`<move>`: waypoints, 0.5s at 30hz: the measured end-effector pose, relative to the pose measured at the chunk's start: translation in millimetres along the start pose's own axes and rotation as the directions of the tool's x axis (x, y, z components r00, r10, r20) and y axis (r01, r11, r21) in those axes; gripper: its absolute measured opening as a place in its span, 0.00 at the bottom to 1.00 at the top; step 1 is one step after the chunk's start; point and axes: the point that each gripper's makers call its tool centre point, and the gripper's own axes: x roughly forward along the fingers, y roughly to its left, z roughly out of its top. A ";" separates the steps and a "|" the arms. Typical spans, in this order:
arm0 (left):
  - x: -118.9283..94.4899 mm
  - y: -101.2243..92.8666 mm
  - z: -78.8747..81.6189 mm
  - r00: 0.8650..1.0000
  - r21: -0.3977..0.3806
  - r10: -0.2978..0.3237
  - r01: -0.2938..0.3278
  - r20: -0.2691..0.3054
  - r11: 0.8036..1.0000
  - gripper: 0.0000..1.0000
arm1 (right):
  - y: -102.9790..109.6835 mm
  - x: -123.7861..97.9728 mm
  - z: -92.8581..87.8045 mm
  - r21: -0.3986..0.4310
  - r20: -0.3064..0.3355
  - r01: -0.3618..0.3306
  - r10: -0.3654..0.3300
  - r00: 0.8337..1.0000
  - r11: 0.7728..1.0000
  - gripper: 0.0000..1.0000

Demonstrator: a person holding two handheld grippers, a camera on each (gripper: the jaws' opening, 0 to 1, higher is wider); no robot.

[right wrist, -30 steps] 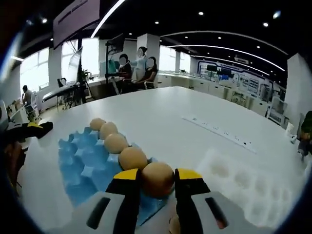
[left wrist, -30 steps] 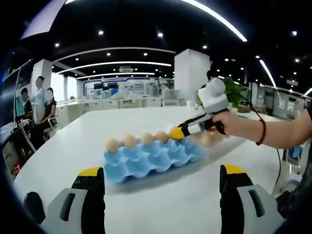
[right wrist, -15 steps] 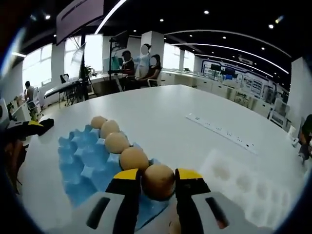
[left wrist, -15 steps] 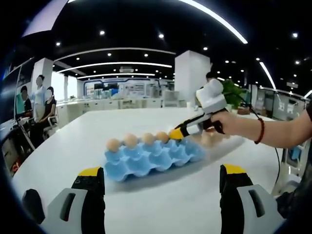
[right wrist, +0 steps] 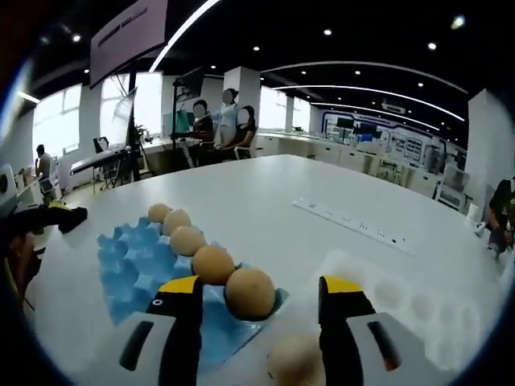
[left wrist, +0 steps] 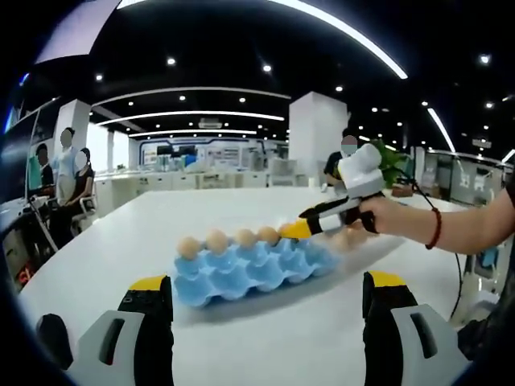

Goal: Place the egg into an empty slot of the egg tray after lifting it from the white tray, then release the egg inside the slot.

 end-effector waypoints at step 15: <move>5.1 -7.9 -3.5 1.000 -0.013 -0.020 0.020 -0.021 1.000 1.00 | -7.9 -34.8 -7.2 0.112 0.017 -0.008 0.006 1.000 0.994 0.82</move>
